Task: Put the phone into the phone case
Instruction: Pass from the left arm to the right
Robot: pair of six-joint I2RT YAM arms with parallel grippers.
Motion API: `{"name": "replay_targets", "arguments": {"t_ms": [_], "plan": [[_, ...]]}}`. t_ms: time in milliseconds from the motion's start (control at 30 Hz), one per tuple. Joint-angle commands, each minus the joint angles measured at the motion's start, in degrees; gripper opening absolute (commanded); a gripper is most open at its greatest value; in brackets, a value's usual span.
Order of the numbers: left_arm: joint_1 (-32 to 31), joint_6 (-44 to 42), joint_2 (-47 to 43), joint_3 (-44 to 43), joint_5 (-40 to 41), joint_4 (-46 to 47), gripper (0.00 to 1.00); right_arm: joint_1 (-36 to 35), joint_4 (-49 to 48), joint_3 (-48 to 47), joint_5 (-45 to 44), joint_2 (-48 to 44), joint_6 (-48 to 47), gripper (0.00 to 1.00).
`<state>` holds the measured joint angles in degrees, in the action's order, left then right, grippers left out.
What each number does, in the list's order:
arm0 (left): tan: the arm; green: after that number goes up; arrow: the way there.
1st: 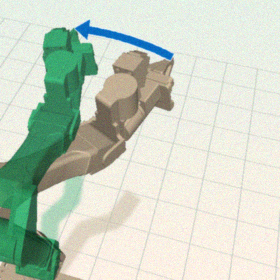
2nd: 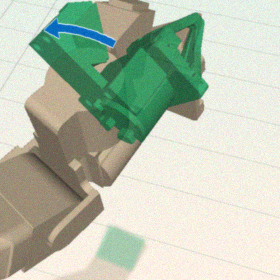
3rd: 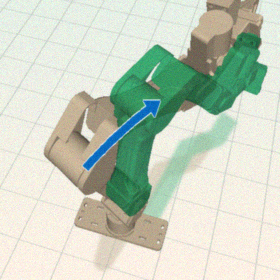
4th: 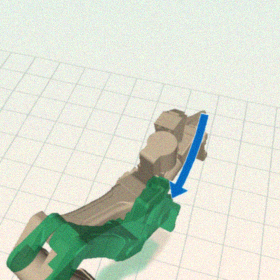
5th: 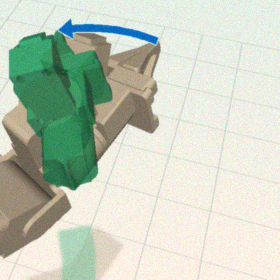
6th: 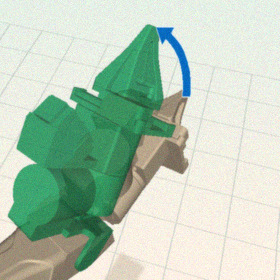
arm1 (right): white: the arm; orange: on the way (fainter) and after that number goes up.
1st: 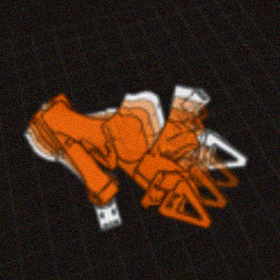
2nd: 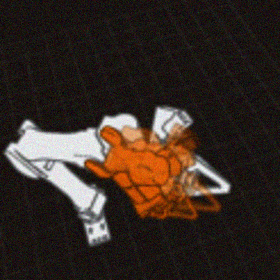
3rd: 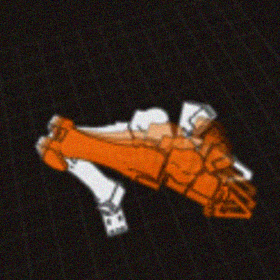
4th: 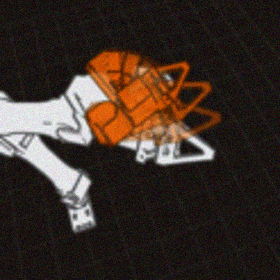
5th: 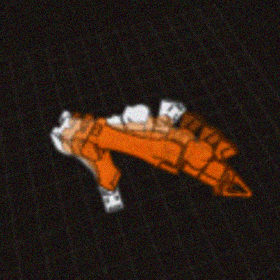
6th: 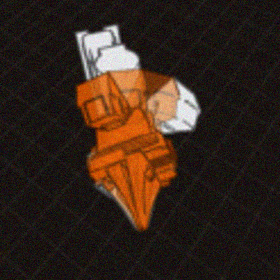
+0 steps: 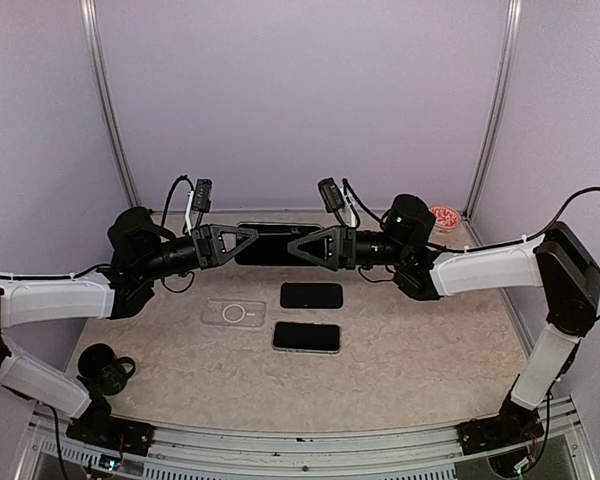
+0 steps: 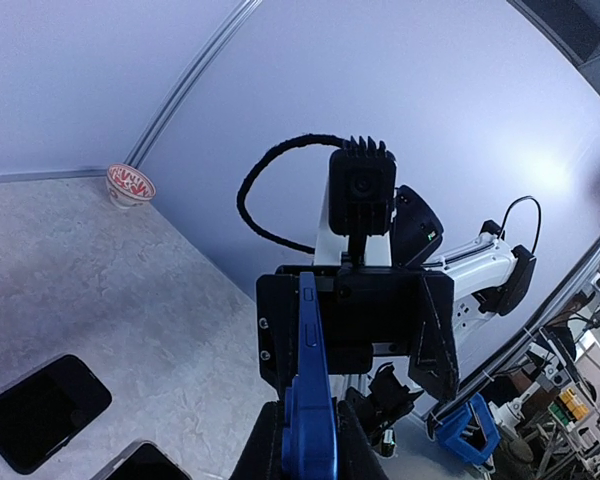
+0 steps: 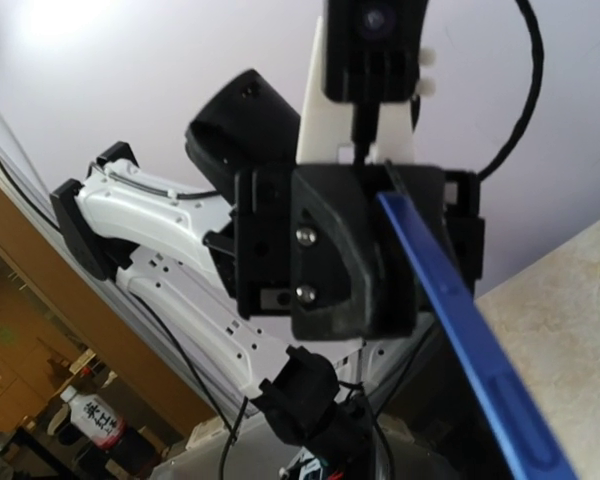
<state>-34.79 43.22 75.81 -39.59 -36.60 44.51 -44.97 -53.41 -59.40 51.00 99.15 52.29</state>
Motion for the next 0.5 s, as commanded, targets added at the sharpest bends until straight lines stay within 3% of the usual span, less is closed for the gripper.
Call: {"name": "replay_targets", "arguments": {"t_ms": [0,467], "plan": [[-0.5,-1.0,0.1,-2.1,1.0,3.3,0.00,-0.8,0.0,-1.7,0.5,1.5,1.1,0.73],[-0.5,-2.2,0.1,-2.3,0.5,-0.4,0.00,-0.4,4.9,-3.3,0.6,0.0,-2.6,0.64]]}}
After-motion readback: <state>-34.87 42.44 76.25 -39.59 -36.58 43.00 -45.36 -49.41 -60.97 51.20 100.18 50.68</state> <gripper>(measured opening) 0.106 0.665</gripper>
